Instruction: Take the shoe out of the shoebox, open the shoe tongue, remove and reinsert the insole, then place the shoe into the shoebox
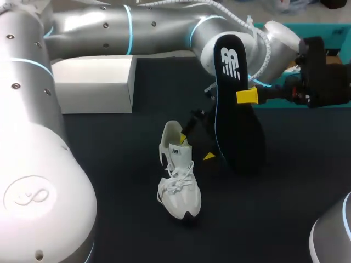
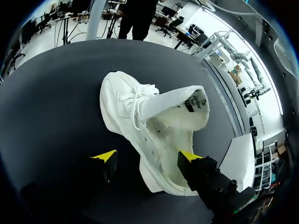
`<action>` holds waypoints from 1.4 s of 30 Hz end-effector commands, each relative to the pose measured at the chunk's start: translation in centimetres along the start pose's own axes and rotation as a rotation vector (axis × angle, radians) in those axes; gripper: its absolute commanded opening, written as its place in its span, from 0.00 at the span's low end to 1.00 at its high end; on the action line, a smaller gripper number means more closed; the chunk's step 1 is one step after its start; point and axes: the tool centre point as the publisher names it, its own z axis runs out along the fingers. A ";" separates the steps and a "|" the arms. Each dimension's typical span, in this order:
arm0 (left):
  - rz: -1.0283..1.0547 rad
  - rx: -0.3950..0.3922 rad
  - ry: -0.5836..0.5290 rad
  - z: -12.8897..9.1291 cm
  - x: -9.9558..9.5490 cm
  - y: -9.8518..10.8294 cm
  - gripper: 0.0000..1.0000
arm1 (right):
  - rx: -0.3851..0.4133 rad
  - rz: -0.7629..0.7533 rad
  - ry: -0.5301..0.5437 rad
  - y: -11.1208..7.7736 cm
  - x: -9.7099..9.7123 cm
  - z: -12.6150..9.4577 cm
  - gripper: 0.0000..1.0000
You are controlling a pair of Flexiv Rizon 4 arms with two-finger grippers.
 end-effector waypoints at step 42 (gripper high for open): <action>-0.278 -0.590 -1.111 -14.5 13.3 -0.3 1.00 | -0.163 0.226 -0.062 2.4 -4.0 0.6 0.00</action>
